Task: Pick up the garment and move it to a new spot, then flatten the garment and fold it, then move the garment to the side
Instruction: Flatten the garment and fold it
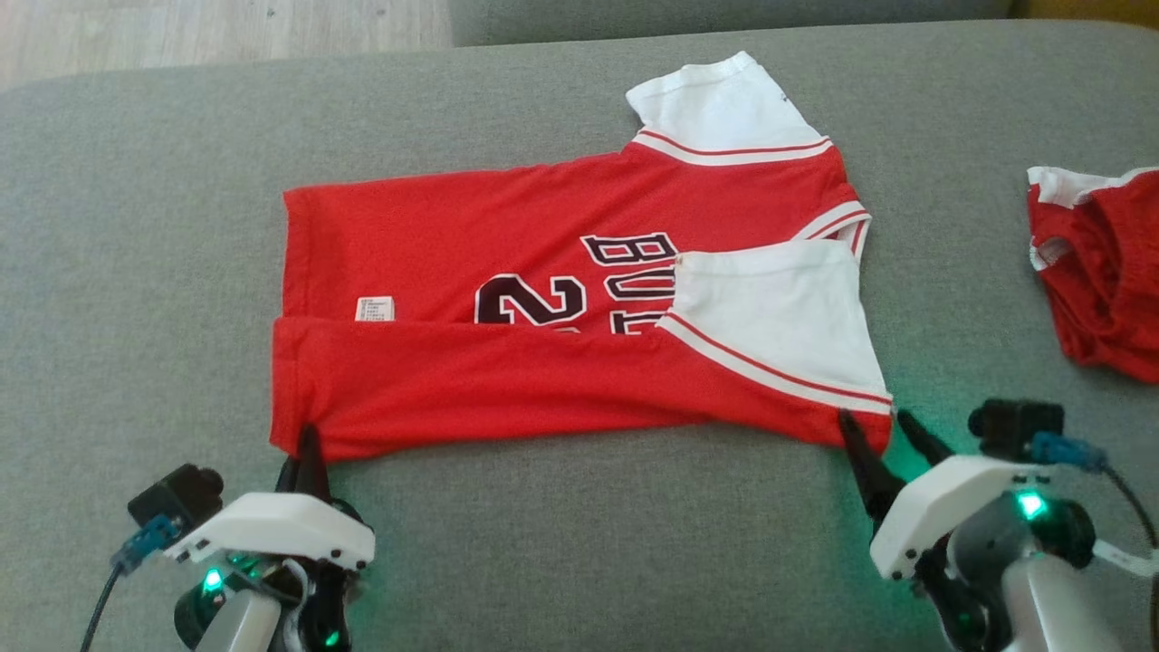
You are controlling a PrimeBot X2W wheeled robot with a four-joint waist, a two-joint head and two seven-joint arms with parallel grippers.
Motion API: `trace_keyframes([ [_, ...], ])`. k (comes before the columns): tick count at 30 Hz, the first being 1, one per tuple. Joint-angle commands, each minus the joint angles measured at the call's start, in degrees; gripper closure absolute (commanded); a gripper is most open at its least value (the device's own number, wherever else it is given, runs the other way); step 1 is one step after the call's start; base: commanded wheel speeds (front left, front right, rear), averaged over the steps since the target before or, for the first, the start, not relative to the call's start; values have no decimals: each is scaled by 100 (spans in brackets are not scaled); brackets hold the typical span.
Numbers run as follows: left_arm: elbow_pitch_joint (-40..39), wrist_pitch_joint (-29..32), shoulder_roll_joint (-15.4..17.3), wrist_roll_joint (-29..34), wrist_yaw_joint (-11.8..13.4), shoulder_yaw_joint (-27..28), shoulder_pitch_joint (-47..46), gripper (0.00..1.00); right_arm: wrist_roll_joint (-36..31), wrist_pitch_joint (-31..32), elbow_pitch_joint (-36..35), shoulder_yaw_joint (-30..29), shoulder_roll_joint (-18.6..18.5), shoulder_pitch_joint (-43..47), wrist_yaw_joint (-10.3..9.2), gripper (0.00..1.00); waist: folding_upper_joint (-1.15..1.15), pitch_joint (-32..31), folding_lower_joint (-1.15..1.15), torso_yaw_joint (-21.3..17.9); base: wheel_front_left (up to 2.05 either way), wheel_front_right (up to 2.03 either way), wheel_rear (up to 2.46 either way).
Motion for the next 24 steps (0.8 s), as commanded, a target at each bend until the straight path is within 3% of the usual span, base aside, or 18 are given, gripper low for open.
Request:
trace_keyframes([
  [1,-200,-81,104,-8,9,202,-51,100,-60,-39,87,109,-29,-175,-5,0,0,-1,0,34,0,0,0],
  [5,-221,-89,105,5,2,172,-33,100,-31,-98,601,166,-29,-343,-5,0,0,-19,0,81,0,0,0],
  [6,-229,-94,104,7,2,166,-23,100,-12,-118,708,184,-29,-388,-5,7,0,-28,0,86,0,0,0],
  [8,-243,-101,104,11,-2,152,-4,100,55,-160,886,223,-29,-485,-5,52,0,-47,0,94,0,0,0],
  [12,-304,-137,115,21,-23,138,40,100,39,-299,986,195,-29,-675,-5,100,0,-113,0,80,0,0,0],
  [18,-583,-187,146,34,-101,95,160,100,-142,-352,523,-173,-29,-623,-5,100,0,-321,0,62,0,0,0],
  [24,-1075,-123,155,-5,-103,-38,661,100,-295,139,-502,-517,-29,204,-5,100,0,-522,0,80,0,0,0],
])
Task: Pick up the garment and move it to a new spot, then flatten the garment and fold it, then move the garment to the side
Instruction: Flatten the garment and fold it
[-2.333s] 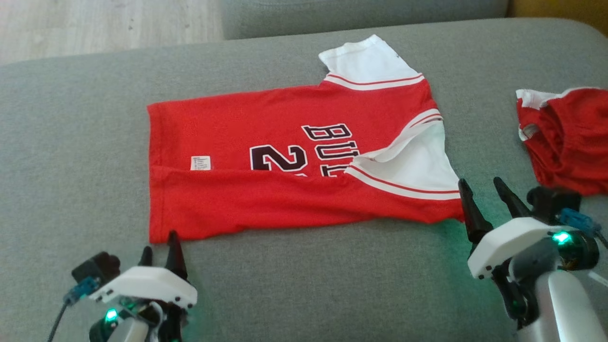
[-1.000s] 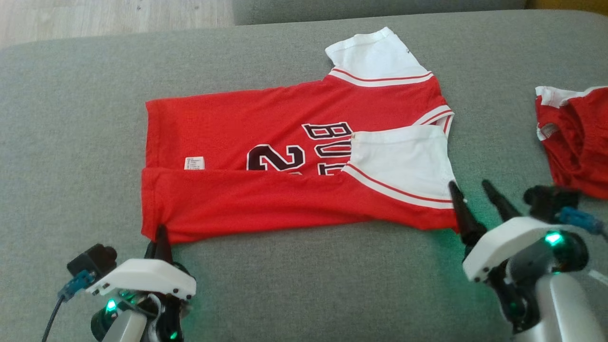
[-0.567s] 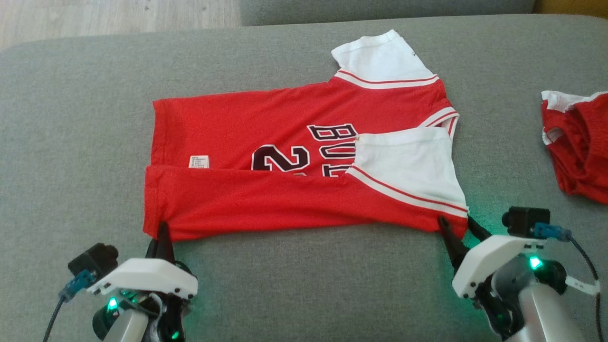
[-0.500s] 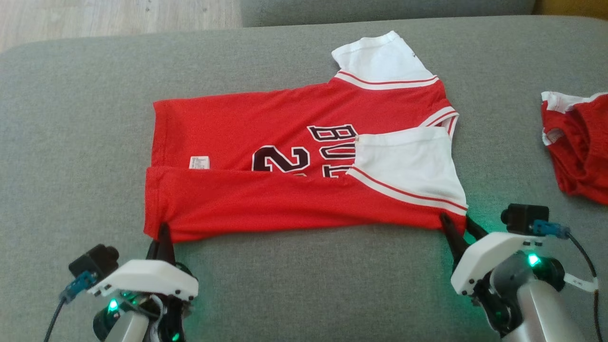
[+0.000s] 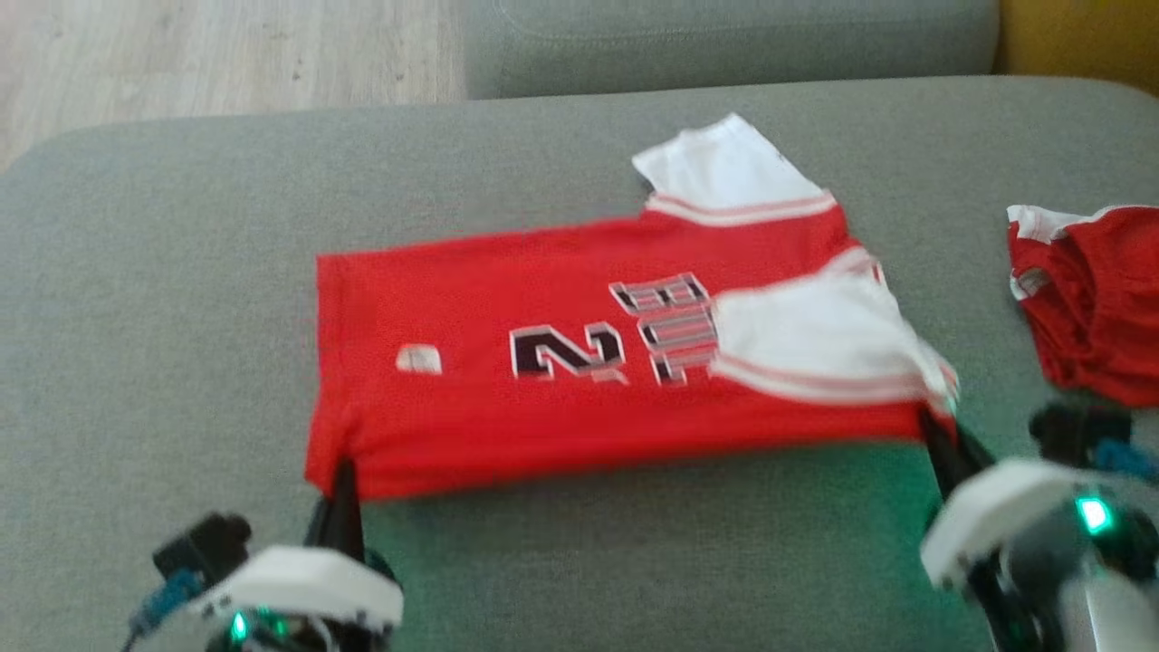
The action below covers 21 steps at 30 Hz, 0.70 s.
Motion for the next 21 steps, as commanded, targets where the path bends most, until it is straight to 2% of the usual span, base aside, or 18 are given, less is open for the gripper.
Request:
trace_keyframes([
  [1,-217,15,146,0,36,146,91,100,-69,126,-364,15,-32,223,-5,100,0,-44,1,16,0,0,0],
  [7,-266,49,159,37,171,-42,785,100,57,530,-864,-16,-32,1202,-5,100,0,-95,1,-15,0,0,0],
  [8,-245,27,148,40,186,-50,848,100,100,528,-870,-18,-32,1282,-5,71,0,-91,1,-27,0,0,0],
  [9,-227,7,147,48,186,-61,889,100,133,516,-863,-18,-32,1339,-5,27,0,-89,1,-37,0,0,0],
  [10,-217,-11,162,79,179,-82,907,81,148,494,-855,-11,-32,1379,-5,0,0,-86,1,-43,0,0,0],
  [11,-218,-25,174,104,173,-99,913,51,159,463,-852,-13,-32,1402,-5,0,0,-81,1,-48,0,0,0],
  [12,-237,-38,187,118,169,-98,903,0,171,428,-854,-18,-32,1415,-5,0,0,-73,1,-53,0,0,0],
  [17,-466,-77,410,252,198,2,738,0,134,300,-1021,-109,-32,1352,-5,0,0,-4,1,-97,0,0,0],
  [21,-775,48,835,547,235,61,342,0,-50,242,-1323,-157,-32,1011,-5,0,0,126,1,-135,0,0,0],
])
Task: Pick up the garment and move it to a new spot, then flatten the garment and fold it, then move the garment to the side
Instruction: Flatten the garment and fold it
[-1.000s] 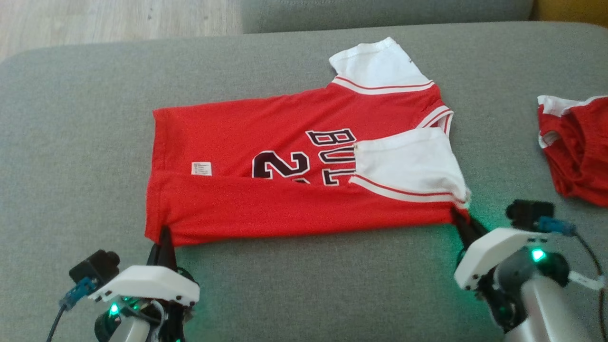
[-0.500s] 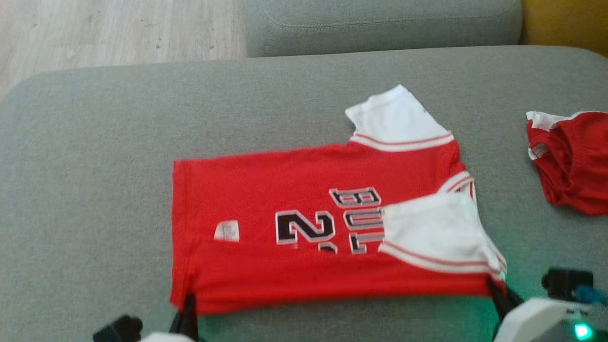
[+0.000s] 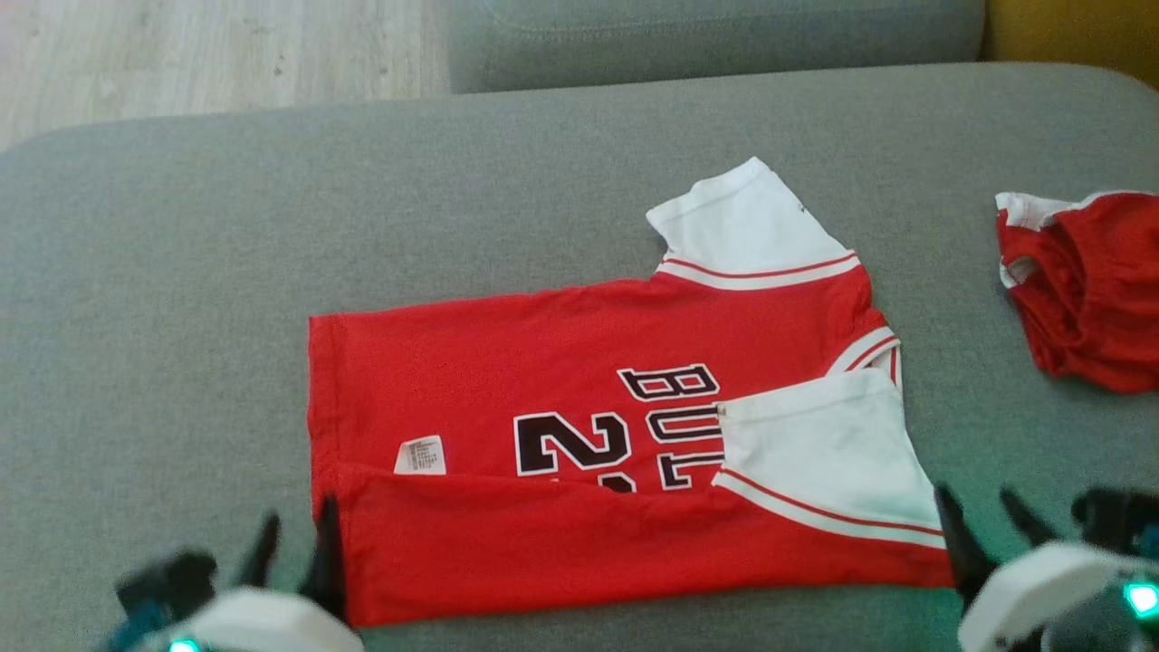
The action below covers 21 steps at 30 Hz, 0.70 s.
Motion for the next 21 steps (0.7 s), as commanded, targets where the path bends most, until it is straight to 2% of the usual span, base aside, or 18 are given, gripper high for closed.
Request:
trace_keyframes([
  [1,-231,-6,147,80,32,236,-400,0,-43,-76,-277,119,-64,-381,-5,0,0,47,0,-16,0,0,0],
  [6,-563,546,939,624,-92,132,-1307,0,-258,-26,-636,318,-83,-1093,-5,0,0,318,0,-60,0,0,0],
  [10,-581,1056,1299,773,-197,96,-2020,0,-358,67,-699,644,-242,-1768,-5,0,0,655,0,-148,0,0,0],
  [13,-356,1347,1405,890,-209,12,-2442,0,-350,86,-639,874,-299,-2234,-5,0,0,932,0,-181,0,0,0],
  [21,467,1646,1262,1119,-157,-240,-3188,0,-261,39,-525,1220,-413,-2845,-5,0,0,1564,0,-230,0,0,0],
])
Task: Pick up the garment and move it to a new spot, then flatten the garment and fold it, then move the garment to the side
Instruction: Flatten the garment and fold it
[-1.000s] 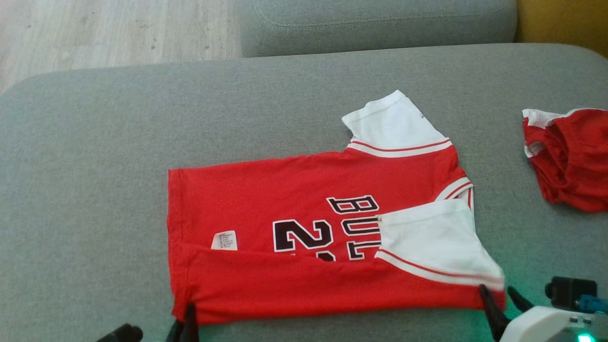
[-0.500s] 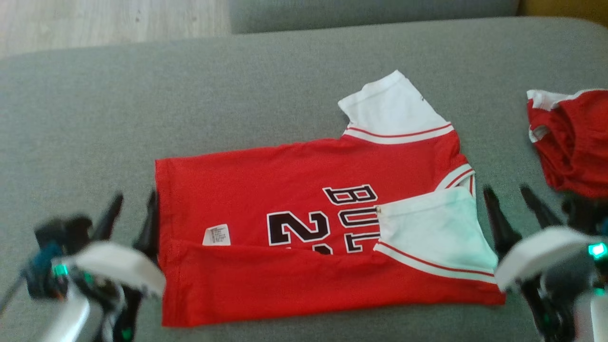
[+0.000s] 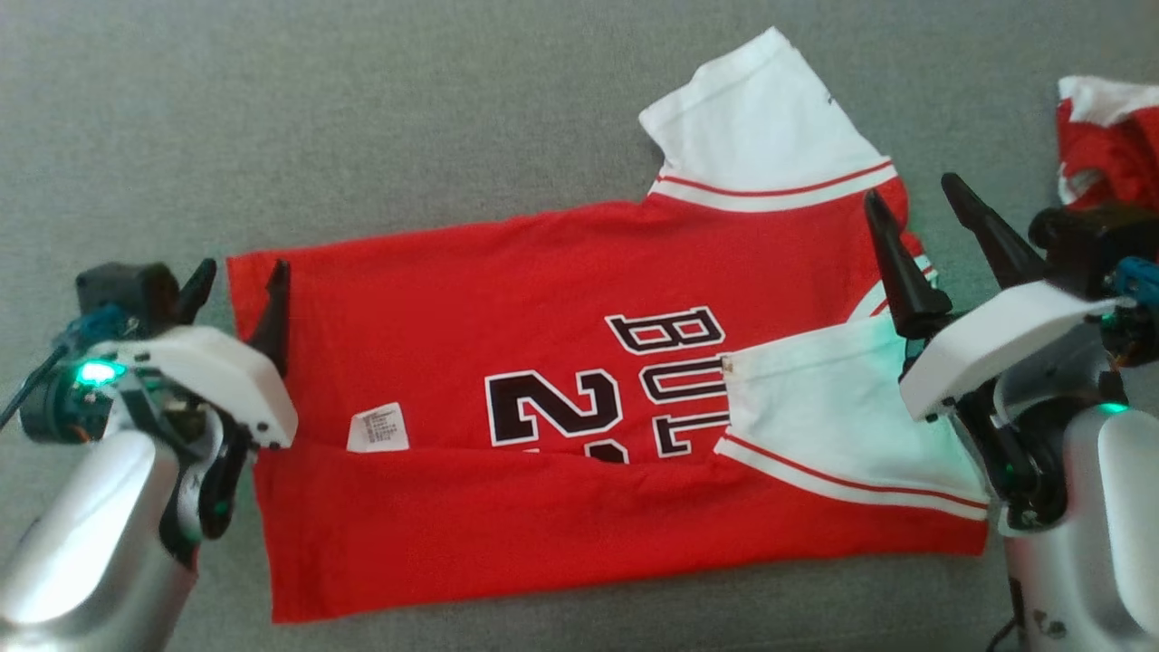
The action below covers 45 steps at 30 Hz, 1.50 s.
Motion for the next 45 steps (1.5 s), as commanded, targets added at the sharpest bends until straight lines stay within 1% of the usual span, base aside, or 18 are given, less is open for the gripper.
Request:
trace_keyframes([
  [1,-21,40,162,81,29,190,-351,0,29,-32,-196,132,-42,-162,-5,0,0,232,-2,-32,0,0,0],
  [8,312,254,126,128,19,38,-546,0,73,-53,-169,126,-118,-234,-5,0,0,396,-2,-9,0,0,0],
  [9,332,276,129,122,-12,14,-551,19,81,-43,-171,120,-130,-259,-5,0,0,404,-2,-1,0,0,0],
  [10,342,276,126,110,-38,3,-558,74,89,-29,-174,115,-143,-292,-5,0,0,411,-2,10,0,0,0],
  [11,348,266,121,103,-56,-3,-565,100,101,-12,-174,116,-163,-335,-5,0,0,418,-2,24,0,0,0],
  [15,268,122,67,93,-107,-6,-600,100,104,150,-48,126,-303,-697,-5,0,0,462,-2,112,0,0,0],
  [18,107,-27,10,152,-82,-17,-650,100,86,330,318,82,-403,-1206,-5,0,0,507,-2,236,0,0,0],
  [24,-165,-212,-167,275,-136,-187,-776,100,-75,684,1489,16,-561,-2388,-5,0,0,639,-2,634,0,0,0],
  [25,-165,-212,-167,275,-136,-187,-776,100,-75,684,1489,16,-561,-2388,-5,0,0,639,-2,634,0,0,0],
  [31,-281,-383,-474,360,-215,-421,-920,100,-369,930,2812,-158,-546,-3240,-5,0,0,757,-2,1091,0,0,0],
  [32,-263,-426,-593,373,-240,-500,-969,100,-484,1026,3216,-293,-516,-3389,-5,0,0,772,-2,1213,0,0,0],
  [36,-194,-442,-796,353,-301,-648,-1031,100,-717,1047,3803,-407,-471,-3589,-5,0,0,783,-2,1326,0,0,0],
  [37,-173,-451,-826,356,-313,-677,-1039,100,-730,1036,3911,-377,-446,-3606,-5,8,0,774,-2,1336,0,0,0],
  [38,-150,-461,-847,357,-321,-697,-1042,100,-708,1024,4001,-352,-415,-3617,-5,50,0,762,-2,1336,0,0,0],
  [39,-127,-474,-857,356,-324,-707,-1039,100,-678,1004,4071,-316,-388,-3625,-5,61,0,746,-2,1326,0,0,0],
  [40,-105,-486,-858,354,-326,-712,-1032,100,-666,971,4124,-264,-380,-3631,-5,84,0,727,-2,1307,0,0,0],
  [41,-84,-496,-852,349,-327,-710,-1023,100,-673,903,4152,-197,-386,-3636,-5,100,0,706,-2,1282,0,0,0],
  [45,7,-535,-793,318,-324,-661,-1002,100,-623,521,4248,-5,-424,-3656,-5,100,0,581,-2,1163,0,0,0],
])
